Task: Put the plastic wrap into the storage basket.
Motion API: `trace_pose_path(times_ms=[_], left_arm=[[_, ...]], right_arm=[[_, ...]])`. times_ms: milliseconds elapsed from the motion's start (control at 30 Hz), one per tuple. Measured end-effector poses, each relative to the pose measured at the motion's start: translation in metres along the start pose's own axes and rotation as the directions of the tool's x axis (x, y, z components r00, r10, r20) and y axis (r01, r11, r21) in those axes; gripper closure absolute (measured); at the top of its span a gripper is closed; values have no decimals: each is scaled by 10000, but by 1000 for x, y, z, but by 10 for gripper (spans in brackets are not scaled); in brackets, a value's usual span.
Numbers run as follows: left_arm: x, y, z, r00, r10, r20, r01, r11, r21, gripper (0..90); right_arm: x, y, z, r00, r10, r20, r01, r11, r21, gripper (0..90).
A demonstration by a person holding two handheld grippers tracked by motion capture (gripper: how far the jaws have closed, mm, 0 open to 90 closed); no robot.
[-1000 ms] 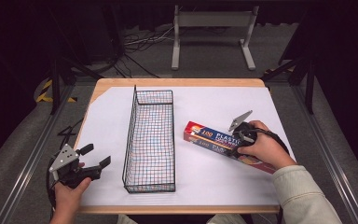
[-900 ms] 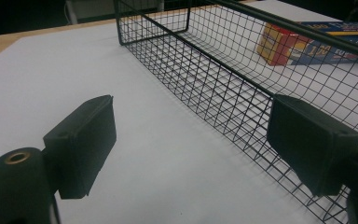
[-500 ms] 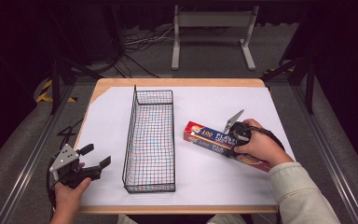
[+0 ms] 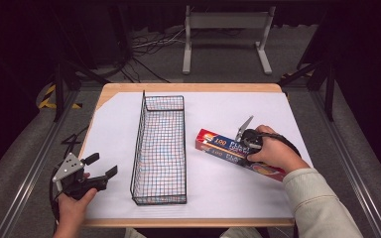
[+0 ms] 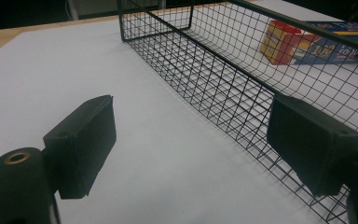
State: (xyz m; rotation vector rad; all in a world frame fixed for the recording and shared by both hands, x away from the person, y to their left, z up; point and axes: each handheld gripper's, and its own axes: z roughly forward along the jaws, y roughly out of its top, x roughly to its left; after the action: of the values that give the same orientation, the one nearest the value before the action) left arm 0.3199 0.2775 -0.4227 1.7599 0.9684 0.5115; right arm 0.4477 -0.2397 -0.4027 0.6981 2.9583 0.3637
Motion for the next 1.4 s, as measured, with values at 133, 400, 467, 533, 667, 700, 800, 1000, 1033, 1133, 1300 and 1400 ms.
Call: trace_pose_path(times_ms=[133,400,467,533,667,700,800,1000,1033,1133,1300,1400], left_arm=[[0,0,0,10000,-15,-23,15,10000,-22,164],[1,0,0,10000,-50,-5,50,10000,-7,164],[0,0,0,10000,-33,-28,33,10000,-31,163],[0,0,-1,10000,-23,-21,23,10000,-15,164],[1,0,-1,10000,-43,-20,43,10000,13,164],[1,0,-1,10000,-57,-27,57,10000,-16,164],[1,0,-1,10000,-59,-30,59,10000,-19,164],[1,0,-1,10000,-46,-38,46,10000,-26,164],[1,0,-1,10000,-46,-38,46,10000,-26,164],[1,0,-1,10000,-59,-38,59,10000,-29,164],[2,0,-1,10000,-83,-41,83,10000,-27,163],[2,0,-1,9999,-119,-35,119,9999,-31,164]], right_arm=[[2,-1,-1,9999,41,146,-40,10000,-50,407],[1,-3,-12,9992,406,24,-404,9973,-616,408],[1,-4,-18,9982,597,43,-591,9944,-877,408],[0,-5,-24,9969,785,-14,-781,9898,-1189,408],[-1,-7,-35,9913,1308,-164,-1316,9752,-1780,408],[-1,-7,-38,9901,1398,-149,-1401,9719,-1893,408],[-3,-9,-48,9850,1714,-193,-1713,9586,-2276,409],[-5,-10,-64,9747,2219,-252,-2188,9262,-3070,409],[-5,-10,-64,9747,2219,-252,-2188,9262,-3070,409],[-5,-11,-69,9718,2340,-295,-2293,9078,-3511,409],[-5,-11,-74,9659,2573,-278,-2480,8896,-3835,410],[-5,-11,-78,9560,2915,-347,-2800,8703,-4052,411]])
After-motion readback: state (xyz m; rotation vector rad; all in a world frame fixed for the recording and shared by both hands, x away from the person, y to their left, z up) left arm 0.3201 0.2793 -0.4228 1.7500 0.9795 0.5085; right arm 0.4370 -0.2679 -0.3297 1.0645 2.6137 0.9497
